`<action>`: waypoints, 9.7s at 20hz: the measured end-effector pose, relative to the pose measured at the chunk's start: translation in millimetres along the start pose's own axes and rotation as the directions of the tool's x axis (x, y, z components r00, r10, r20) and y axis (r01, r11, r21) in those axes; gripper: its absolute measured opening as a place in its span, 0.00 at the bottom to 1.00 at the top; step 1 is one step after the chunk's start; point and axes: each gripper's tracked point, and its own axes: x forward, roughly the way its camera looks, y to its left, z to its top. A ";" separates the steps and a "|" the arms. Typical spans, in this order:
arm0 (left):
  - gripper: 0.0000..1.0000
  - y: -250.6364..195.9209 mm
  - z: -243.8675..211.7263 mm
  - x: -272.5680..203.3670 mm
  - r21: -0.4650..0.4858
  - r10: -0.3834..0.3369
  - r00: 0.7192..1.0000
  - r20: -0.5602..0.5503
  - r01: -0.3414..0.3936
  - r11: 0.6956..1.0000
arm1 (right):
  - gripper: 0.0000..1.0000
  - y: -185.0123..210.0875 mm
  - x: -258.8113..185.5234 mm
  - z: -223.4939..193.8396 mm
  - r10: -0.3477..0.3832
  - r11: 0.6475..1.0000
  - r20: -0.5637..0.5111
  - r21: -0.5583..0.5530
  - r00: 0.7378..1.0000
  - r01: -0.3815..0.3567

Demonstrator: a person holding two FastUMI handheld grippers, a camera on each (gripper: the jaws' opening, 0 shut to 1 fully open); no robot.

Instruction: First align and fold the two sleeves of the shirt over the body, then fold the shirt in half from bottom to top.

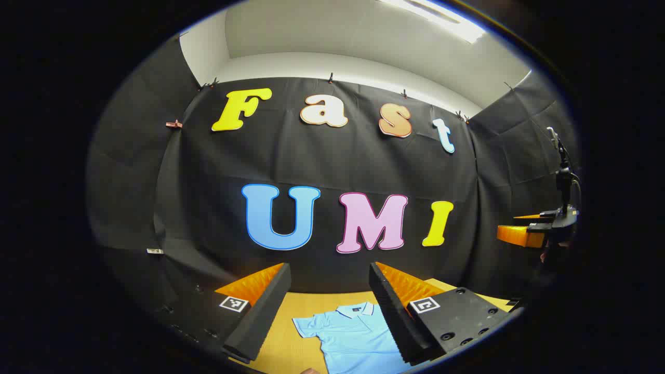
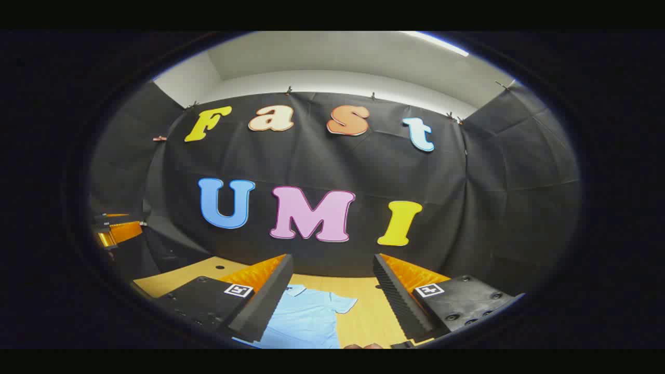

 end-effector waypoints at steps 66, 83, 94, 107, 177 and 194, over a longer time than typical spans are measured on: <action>0.99 37.6 -110.9 182.3 0.094 0.239 0.940 -0.243 -0.222 0.970 | 0.04 0.2 330.5 -465.2 0.299 0.933 -0.738 0.358 0.605 -0.025; 0.99 68.3 -242.1 196.4 -0.033 0.239 0.847 -0.475 -0.289 0.957 | 0.55 71.3 283.3 -446.4 0.519 0.855 -0.698 0.427 0.494 -0.294; 0.98 107.4 -432.0 262.9 0.026 0.259 0.537 -0.803 -0.404 0.915 | 0.97 -60.0 208.8 -366.0 0.412 0.887 -0.649 0.447 0.639 -0.118; 0.12 93.4 -500.2 270.8 0.073 0.222 0.417 -0.881 -0.344 0.936 | 0.89 -73.5 187.0 -378.6 0.407 0.896 -0.698 0.432 0.589 -0.108; 0.06 -59.7 -418.3 -56.5 -0.399 -0.388 0.272 -0.880 0.017 0.917 | 0.07 74.8 -73.3 -431.0 0.777 0.537 -0.591 0.802 0.219 0.259; 0.06 -47.4 -293.8 175.7 -0.334 -0.288 0.656 -0.698 0.059 0.941 | 0.07 67.6 149.6 -266.8 0.805 0.365 -0.211 0.913 0.555 -0.181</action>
